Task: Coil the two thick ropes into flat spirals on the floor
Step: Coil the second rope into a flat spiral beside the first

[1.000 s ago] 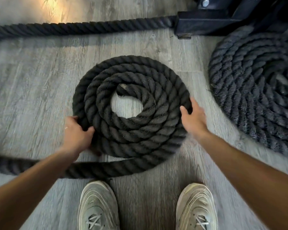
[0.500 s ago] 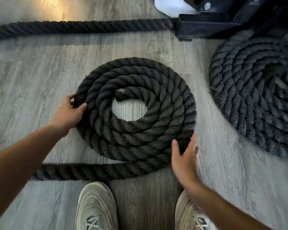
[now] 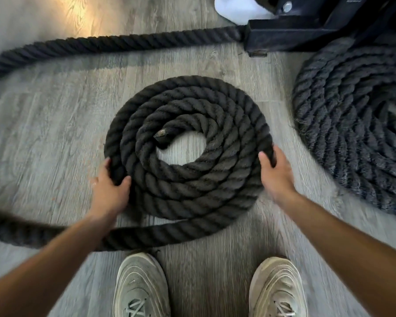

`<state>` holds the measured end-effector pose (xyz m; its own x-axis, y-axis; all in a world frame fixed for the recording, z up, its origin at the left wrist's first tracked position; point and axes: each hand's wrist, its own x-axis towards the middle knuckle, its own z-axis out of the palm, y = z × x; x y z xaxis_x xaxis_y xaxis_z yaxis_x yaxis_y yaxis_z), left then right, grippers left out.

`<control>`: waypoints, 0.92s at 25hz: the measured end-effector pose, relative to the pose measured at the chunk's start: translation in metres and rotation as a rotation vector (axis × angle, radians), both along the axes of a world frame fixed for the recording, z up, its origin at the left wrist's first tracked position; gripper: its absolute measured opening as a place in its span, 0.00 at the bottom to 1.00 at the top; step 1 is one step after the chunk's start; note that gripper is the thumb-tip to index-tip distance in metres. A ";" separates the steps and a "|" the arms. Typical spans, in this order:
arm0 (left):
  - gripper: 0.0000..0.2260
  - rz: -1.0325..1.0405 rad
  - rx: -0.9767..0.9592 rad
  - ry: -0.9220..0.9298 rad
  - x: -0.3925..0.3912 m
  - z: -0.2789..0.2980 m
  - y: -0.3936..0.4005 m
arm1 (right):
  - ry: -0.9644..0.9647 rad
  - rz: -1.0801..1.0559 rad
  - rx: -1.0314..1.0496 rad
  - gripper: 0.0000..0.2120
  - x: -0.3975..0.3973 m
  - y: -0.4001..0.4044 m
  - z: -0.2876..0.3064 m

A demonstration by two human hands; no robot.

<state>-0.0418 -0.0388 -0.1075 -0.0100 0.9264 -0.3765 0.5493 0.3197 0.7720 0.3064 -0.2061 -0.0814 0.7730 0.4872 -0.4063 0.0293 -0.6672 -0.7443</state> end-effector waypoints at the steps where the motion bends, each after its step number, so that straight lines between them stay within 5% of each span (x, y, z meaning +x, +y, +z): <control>1: 0.32 0.002 -0.012 -0.004 0.000 -0.001 -0.023 | -0.008 -0.044 -0.002 0.24 0.013 0.014 0.000; 5: 0.34 0.023 -0.072 -0.038 0.006 0.002 -0.060 | -0.099 -0.042 -0.075 0.26 0.025 0.034 -0.006; 9: 0.32 0.149 -0.015 -0.088 0.010 0.015 0.007 | -0.049 -0.055 -0.016 0.31 -0.030 -0.014 -0.005; 14: 0.21 -0.042 0.035 -0.013 0.021 0.026 0.087 | 0.014 0.022 -0.028 0.39 -0.116 -0.066 -0.005; 18: 0.27 -0.085 -0.016 0.091 0.019 0.021 0.088 | 0.097 0.026 -0.073 0.37 -0.093 -0.050 -0.004; 23: 0.35 0.042 -0.114 -0.061 0.010 0.027 0.018 | 0.024 -0.009 -0.047 0.30 -0.014 -0.003 0.005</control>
<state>-0.0315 -0.0209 -0.0806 -0.0214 0.8767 -0.4805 0.4868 0.4289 0.7610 0.2921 -0.2093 -0.0764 0.7671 0.4598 -0.4473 0.0054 -0.7019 -0.7122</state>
